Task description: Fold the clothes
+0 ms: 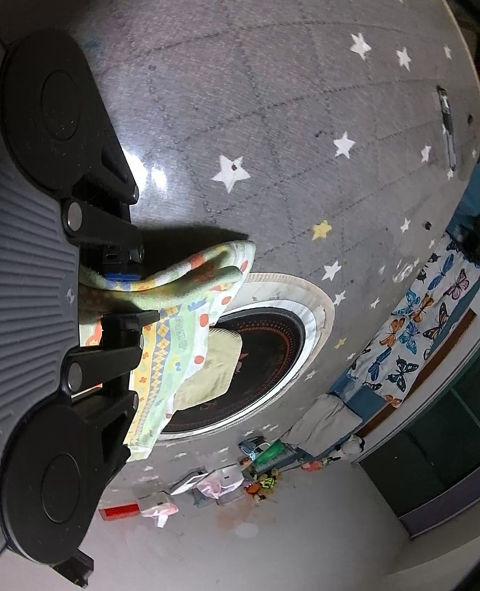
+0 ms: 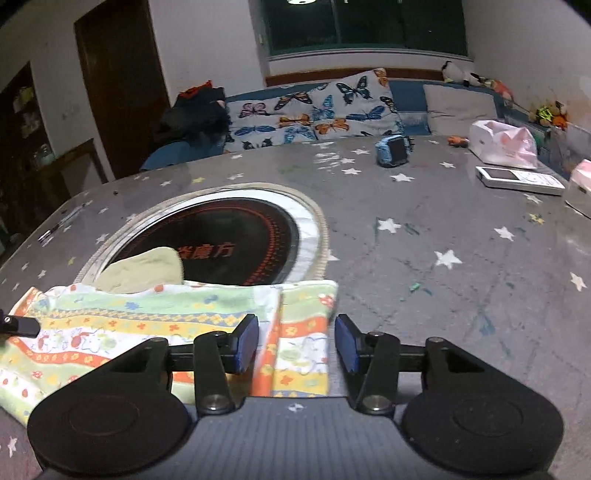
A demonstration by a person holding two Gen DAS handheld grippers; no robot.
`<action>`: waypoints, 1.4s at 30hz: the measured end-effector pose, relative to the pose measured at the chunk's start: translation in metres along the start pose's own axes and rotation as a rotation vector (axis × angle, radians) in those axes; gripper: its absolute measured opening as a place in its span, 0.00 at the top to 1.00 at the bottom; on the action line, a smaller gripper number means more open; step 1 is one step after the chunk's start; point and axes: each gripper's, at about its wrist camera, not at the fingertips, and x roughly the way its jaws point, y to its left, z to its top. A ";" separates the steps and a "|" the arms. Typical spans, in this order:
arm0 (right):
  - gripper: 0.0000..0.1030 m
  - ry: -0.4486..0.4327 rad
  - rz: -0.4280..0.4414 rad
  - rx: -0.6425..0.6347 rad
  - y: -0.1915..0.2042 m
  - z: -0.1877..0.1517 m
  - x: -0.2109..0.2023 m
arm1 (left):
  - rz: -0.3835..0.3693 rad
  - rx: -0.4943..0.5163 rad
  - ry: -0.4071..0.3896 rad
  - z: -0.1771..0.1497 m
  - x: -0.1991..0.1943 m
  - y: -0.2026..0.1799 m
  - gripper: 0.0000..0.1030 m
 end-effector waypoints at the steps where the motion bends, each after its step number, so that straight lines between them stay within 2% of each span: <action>1: 0.67 0.001 0.008 -0.005 0.003 0.000 0.001 | 0.002 0.010 -0.001 0.000 0.000 -0.002 0.85; 4: 0.87 0.001 0.026 -0.029 0.014 -0.002 0.001 | 0.002 0.048 -0.010 0.002 -0.003 -0.009 0.87; 5: 0.89 -0.002 0.027 -0.039 0.018 -0.003 0.001 | 0.003 0.065 -0.014 0.004 -0.005 -0.013 0.88; 15: 0.92 -0.132 -0.011 -0.067 0.024 0.021 -0.046 | -0.040 0.283 -0.063 0.024 -0.011 -0.083 0.91; 21: 0.92 -0.201 -0.104 -0.045 -0.005 0.044 -0.070 | -0.084 0.381 -0.047 0.033 0.015 -0.138 0.91; 26: 0.92 -0.220 -0.189 -0.013 -0.041 0.054 -0.081 | -0.109 0.433 -0.013 0.034 0.049 -0.179 0.91; 30: 0.92 -0.219 -0.250 0.014 -0.069 0.055 -0.084 | -0.112 0.496 0.013 0.026 0.077 -0.206 0.91; 35: 0.92 -0.179 -0.302 0.061 -0.102 0.043 -0.076 | -0.110 0.528 0.077 0.015 0.116 -0.225 0.91; 38: 0.92 -0.148 -0.332 0.090 -0.121 0.035 -0.068 | -0.080 0.547 0.123 0.007 0.139 -0.227 0.90; 42: 0.90 -0.060 -0.367 0.137 -0.145 0.019 -0.049 | -0.003 0.575 0.131 0.004 0.151 -0.222 0.81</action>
